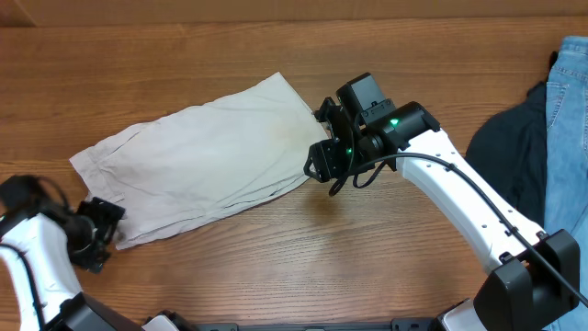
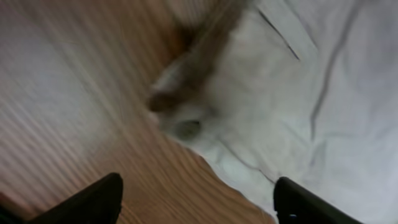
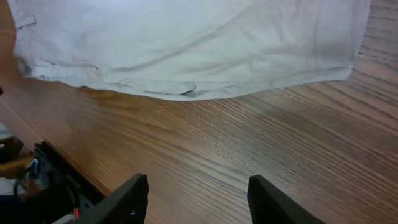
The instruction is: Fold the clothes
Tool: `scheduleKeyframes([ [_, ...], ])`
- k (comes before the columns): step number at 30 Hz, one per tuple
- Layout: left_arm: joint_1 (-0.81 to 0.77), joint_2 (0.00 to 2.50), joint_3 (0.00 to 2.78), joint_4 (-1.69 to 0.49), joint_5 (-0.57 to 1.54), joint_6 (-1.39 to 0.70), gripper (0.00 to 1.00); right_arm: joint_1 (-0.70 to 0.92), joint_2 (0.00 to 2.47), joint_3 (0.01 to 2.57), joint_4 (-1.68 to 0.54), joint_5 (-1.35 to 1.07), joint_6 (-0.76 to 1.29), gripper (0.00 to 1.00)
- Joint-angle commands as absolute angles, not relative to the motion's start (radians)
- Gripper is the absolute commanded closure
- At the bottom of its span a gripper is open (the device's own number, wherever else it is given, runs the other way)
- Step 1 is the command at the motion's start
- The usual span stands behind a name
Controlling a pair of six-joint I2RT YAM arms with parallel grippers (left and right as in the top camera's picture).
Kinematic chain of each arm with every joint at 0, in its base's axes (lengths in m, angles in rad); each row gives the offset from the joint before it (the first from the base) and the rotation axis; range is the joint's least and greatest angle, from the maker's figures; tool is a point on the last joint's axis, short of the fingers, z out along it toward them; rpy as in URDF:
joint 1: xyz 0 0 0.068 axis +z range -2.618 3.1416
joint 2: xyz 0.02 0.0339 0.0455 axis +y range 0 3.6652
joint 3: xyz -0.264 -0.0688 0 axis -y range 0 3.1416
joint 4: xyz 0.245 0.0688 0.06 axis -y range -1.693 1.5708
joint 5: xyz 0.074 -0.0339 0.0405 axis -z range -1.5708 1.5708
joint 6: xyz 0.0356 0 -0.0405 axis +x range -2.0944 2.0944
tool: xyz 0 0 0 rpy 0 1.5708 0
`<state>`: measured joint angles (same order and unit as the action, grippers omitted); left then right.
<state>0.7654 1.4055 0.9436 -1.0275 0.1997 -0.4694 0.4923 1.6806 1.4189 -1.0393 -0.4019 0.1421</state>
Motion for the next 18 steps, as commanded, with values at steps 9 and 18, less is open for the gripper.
scheduleKeyframes([
  [9, 0.987, 1.609, 0.82, -0.758, 0.438, -0.073, 0.03, 0.492, 1.686, 1.421, -1.029, -0.374, 0.123, 0.45],
  [18, 0.936, 1.811, 0.82, -0.57, 0.545, -0.001, 0.07, 0.492, 1.686, 1.421, -1.03, -0.374, 0.122, 0.45],
])
